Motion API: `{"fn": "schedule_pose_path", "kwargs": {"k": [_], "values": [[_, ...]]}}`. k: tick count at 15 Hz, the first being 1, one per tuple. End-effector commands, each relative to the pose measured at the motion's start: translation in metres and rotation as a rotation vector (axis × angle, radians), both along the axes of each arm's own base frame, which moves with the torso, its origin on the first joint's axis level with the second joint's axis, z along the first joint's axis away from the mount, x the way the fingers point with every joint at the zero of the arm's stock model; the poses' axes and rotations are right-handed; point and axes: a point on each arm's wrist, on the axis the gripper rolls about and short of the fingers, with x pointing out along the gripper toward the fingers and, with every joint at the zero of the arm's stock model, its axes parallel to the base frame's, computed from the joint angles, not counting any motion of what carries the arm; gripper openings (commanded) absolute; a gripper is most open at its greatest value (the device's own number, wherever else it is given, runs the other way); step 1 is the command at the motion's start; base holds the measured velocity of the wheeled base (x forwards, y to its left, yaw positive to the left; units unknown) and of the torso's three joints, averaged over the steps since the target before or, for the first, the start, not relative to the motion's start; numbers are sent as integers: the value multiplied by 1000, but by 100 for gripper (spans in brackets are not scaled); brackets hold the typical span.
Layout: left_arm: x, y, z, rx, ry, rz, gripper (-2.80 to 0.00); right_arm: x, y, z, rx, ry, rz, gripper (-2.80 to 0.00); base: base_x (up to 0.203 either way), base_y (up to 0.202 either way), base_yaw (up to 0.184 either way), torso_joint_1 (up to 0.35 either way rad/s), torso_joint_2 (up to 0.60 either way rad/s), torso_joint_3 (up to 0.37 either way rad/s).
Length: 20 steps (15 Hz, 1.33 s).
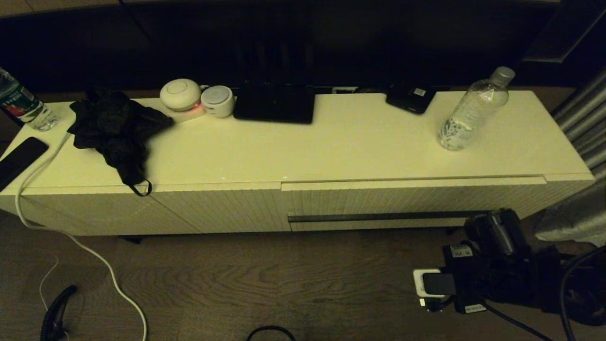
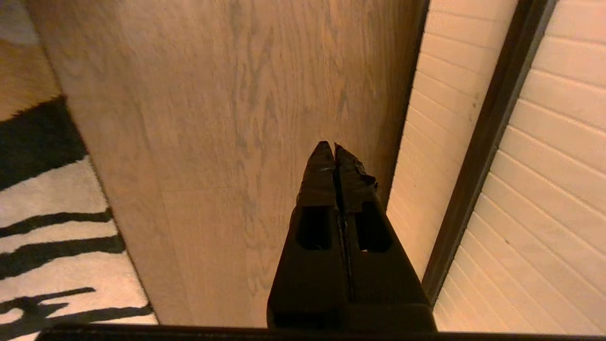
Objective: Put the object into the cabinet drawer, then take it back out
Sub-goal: Open the drawer
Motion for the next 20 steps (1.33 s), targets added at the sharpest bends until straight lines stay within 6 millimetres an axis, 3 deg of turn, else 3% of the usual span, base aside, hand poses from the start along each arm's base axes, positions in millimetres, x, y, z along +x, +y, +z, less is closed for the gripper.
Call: {"fn": "schedule_pose_path", "kwargs": {"k": [1,6,11,14,15,20], "values": [[0,0,0,0,-1,0,-280,9,1,-2,-7,-2,2,-280,0,0,0,0,0,0],[0,0,0,0,0,0,-280,10,-7,4,-55,-36,35,-280,0,0,0,0,0,0],[0,0,0,0,-2,0,-280,-19,-15,46,-45,-65,70,-280,0,0,0,0,0,0],[0,0,0,0,-1,0,-280,-29,-18,45,-64,-1,106,-280,0,0,0,0,0,0],[0,0,0,0,-2,0,-280,-30,-17,44,-63,7,109,0,0,0,0,0,0,0],[0,0,0,0,0,0,-280,-24,-16,36,-64,33,95,0,0,0,0,0,0,0]]}}
